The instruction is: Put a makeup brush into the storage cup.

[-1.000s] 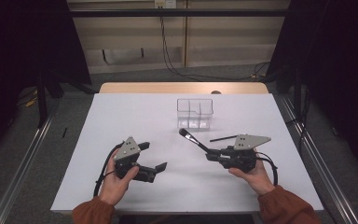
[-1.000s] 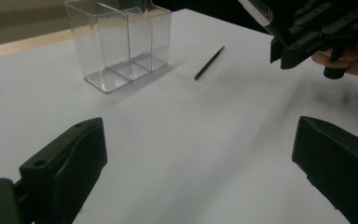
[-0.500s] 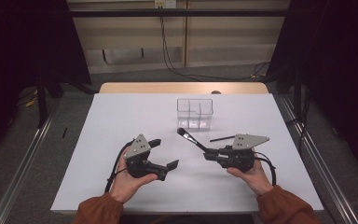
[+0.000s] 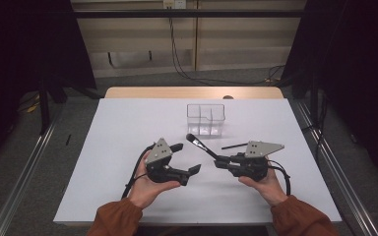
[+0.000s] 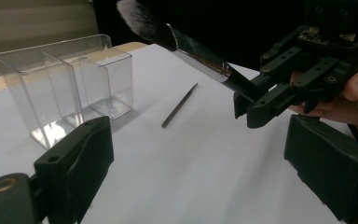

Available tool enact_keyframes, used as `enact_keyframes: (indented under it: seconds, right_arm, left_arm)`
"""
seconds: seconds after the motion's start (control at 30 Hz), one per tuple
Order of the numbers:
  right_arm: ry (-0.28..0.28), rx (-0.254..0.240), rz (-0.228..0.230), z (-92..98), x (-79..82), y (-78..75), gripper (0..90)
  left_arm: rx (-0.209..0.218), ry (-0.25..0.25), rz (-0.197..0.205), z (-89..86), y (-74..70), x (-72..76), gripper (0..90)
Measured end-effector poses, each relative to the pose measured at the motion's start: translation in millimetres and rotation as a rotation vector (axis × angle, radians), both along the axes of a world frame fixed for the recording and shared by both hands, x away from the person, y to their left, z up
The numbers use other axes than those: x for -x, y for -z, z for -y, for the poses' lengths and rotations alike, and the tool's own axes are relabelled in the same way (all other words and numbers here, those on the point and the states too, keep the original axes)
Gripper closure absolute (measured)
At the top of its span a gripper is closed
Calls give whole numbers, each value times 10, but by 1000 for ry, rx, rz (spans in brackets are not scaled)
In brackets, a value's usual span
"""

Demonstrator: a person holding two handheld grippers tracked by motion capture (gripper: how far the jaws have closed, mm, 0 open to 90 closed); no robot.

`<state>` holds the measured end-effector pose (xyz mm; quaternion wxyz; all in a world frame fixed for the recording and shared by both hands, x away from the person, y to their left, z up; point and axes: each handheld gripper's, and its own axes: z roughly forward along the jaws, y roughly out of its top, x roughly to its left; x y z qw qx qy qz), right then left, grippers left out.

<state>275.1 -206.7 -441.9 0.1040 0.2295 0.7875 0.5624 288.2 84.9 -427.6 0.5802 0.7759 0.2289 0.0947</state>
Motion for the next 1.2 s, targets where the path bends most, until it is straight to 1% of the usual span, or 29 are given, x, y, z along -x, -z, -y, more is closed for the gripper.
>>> enact_keyframes:
  seconds: [0.03,0.07,0.17,0.23,0.33,0.4,0.5,0.57,0.6,0.7,0.73,0.83,0.87,0.93,0.97,1.03,1.1,1.13,1.17,1.2]
  right_arm:
    - [0,0,0,-1,0,0,798]
    - [1,0,1,-2,0,1,798]
    - [0,4,1,-3,1,5,798]
    - [-2,6,-1,-6,0,9,798]
    - [-5,7,-1,-8,5,11,797]
    - [-4,4,-1,-7,2,15,798]
    - [-4,3,-2,-7,0,19,797]
    - [-2,3,-1,-7,-1,21,797]
    - [-2,2,-2,-7,-2,23,797]
    - [-6,3,0,-11,1,25,797]
    - [-6,3,0,-14,2,27,797]
    - [-8,3,-2,-22,2,32,797]
    - [-11,0,-3,-23,2,34,797]
    - [-11,2,-1,-25,3,37,797]
    - [-12,-1,-1,-25,2,40,797]
    - [-12,2,0,-25,0,43,797]
    - [-11,4,-3,-25,-4,50,797]
    - [-10,5,-6,-26,-6,54,797]
    - [-12,4,-9,-28,-7,58,797]
    - [-9,5,-10,-30,-8,61,797]
  left_arm:
    - [3,12,-9,20,-1,-8,111]
    - [5,6,-14,44,-3,-9,122]
    - [8,14,-19,96,-11,-25,127]
    - [4,20,-12,136,-18,-32,166]
    - [15,22,-5,177,-17,-42,225]
    - [11,14,-2,202,-16,-42,243]
    - [19,7,3,224,-22,-30,265]
    - [35,10,-4,239,-22,-30,270]
    - [33,8,3,239,-26,-29,287]
    - [49,12,-14,246,-20,-46,321]
    - [54,13,-13,248,-18,-54,352]
    - [52,25,-31,262,-10,-84,415]
    - [51,33,-40,269,-4,-94,423]
    - [68,33,-50,273,2,-106,439]
    - [69,29,-48,273,0,-107,464]
    - [73,30,-50,267,-9,-111,470]
    - [89,22,-45,255,-19,-114,495]
    - [89,19,-50,247,-25,-119,511]
    - [96,5,-44,236,-28,-122,534]
    - [106,3,-54,231,-27,-131,538]
